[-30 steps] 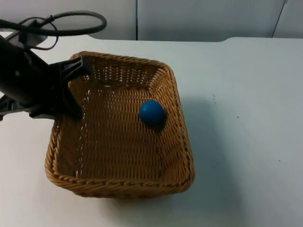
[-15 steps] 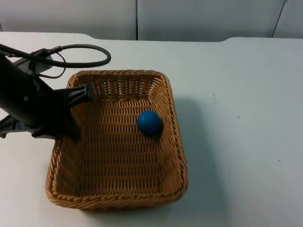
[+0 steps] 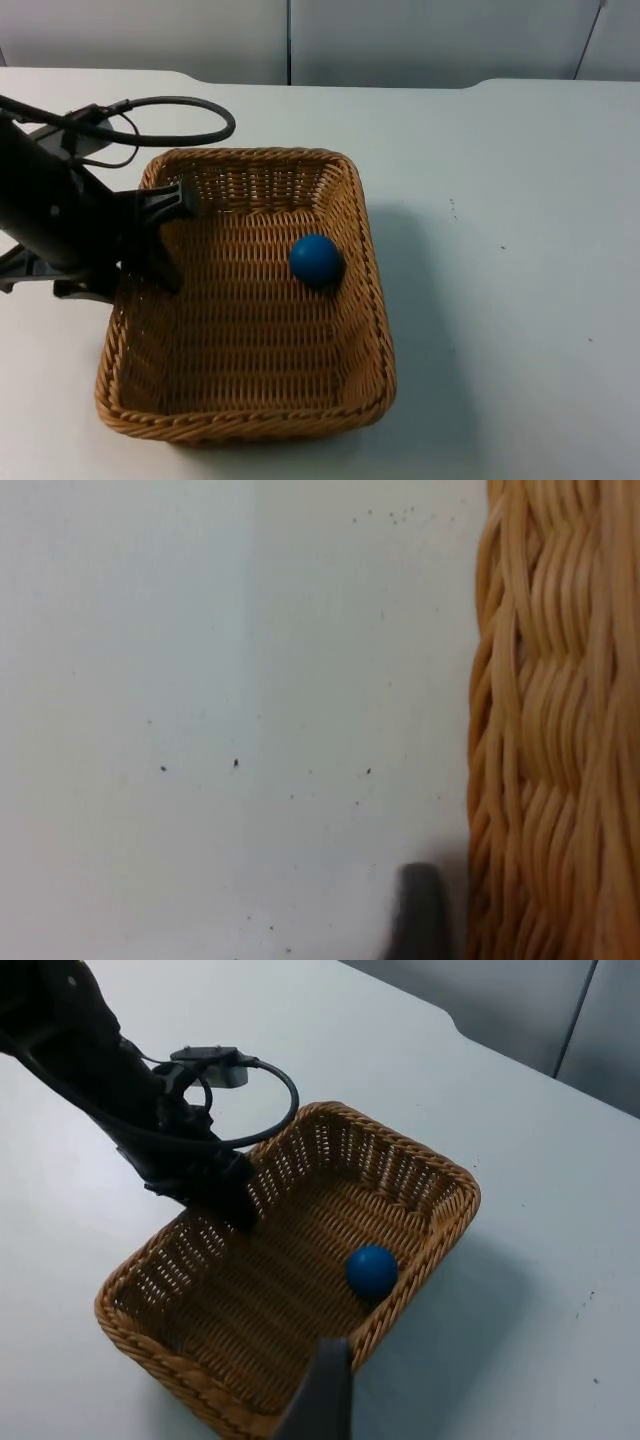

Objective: Pick up the basket with the left hand and place the ball into the basket with the right hand.

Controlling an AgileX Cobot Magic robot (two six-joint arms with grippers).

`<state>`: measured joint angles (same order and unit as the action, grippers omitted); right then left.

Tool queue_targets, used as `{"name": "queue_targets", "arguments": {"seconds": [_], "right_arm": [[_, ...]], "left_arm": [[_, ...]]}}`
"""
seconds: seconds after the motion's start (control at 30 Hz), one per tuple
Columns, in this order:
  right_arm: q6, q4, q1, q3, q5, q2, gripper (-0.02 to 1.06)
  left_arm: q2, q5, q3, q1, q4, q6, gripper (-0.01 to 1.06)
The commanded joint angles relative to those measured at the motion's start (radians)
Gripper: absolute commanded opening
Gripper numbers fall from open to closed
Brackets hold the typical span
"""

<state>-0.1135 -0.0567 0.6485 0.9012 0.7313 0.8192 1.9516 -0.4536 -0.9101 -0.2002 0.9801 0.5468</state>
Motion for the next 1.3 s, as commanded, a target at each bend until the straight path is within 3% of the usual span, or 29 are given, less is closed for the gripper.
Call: {"name": "queue_targets", "arguments": {"seconds": [0.0, 0.07, 0.43, 0.63, 0.97, 1.17, 1.27], "right_arm": [[0.003, 0.01, 0.002, -0.002, -0.006, -0.005, 0.79], [0.003, 0.01, 0.002, -0.002, -0.006, -0.005, 0.79], [0.003, 0.015, 0.002, -0.002, -0.006, -0.005, 0.79], [0.003, 0.05, 0.002, -0.002, -0.01, -0.005, 0.79], [-0.001, 0.057, 0.002, -0.002, -0.022, -0.005, 0.79], [-0.044, 0.057, 0.002, -0.002, -0.042, -0.005, 0.79], [-0.046, 0.057, 0.002, -0.054, -0.097, -0.023, 0.79]], "left_arm": [[-0.007, -0.015, -0.004, -0.002, 0.004, 0.003, 0.8], [-0.021, -0.031, -0.009, -0.002, 0.0, 0.003, 1.05], [-0.213, -0.108, -0.01, -0.002, -0.002, 0.003, 1.05], [-0.446, -0.172, -0.01, -0.002, -0.028, 0.026, 1.05], [-0.953, -0.226, -0.007, -0.002, -0.236, 0.026, 1.05], [-1.198, -0.366, 0.005, -0.002, -0.409, 0.018, 1.05], [-1.313, -0.398, 0.049, -0.002, -0.449, -0.017, 1.05]]}}
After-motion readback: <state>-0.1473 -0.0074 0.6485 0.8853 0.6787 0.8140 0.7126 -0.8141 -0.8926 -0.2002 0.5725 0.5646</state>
